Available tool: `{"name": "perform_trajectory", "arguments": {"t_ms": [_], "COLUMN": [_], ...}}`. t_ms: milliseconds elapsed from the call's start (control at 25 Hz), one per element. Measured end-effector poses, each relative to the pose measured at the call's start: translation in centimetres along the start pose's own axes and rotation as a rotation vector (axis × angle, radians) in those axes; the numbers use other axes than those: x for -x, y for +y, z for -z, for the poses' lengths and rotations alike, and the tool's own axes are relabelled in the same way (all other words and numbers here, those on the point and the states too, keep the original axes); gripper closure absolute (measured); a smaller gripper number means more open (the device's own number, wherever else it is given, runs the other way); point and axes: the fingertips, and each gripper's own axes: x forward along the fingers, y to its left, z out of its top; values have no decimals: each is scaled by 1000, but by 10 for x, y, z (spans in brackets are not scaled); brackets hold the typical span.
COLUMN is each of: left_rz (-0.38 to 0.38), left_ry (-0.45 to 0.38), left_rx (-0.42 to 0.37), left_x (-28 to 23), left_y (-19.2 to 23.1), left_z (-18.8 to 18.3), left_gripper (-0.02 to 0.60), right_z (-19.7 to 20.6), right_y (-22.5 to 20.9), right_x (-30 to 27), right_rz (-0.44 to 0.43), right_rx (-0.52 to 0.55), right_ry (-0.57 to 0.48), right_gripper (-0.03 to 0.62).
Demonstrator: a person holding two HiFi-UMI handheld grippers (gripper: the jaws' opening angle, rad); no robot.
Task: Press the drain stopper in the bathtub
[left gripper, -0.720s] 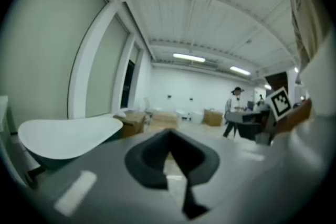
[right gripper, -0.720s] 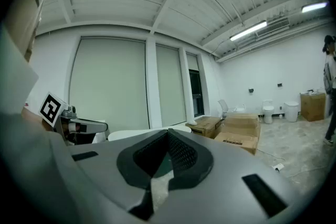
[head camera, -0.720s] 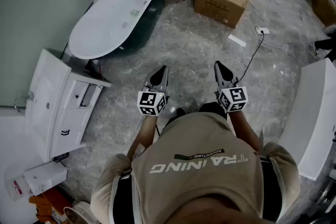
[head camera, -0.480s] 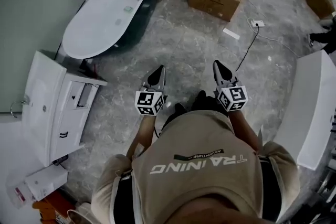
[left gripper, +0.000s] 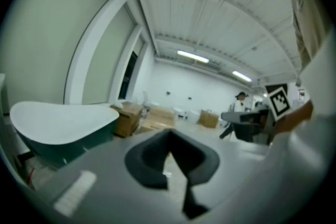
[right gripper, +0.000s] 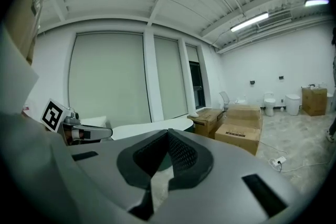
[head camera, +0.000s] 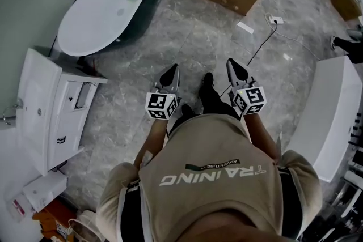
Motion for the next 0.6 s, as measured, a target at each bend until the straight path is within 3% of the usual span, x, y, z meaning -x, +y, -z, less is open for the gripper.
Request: {"name": "perform_trajectory", "arguments": {"t_ms": [200,520,600], "left_rz": [9,20,19], "left_ry": [53,91,88], "left_rx": [-25,-195,-195], "left_x": [-48,-167,-197], "left_y": [5,13,14], "left_z": [-4,-61,-70], "left_gripper": [580,580,580], "right_z": [2,-34,-40], "right_y": [-23,-114,-138], "right_x": [-44,-126,-141], "right_rz": [-55,-92,-98], "right_rx": [-16,-19,1], "right_ry": [6,-48,-53], "right_gripper": [586,586,586]}}
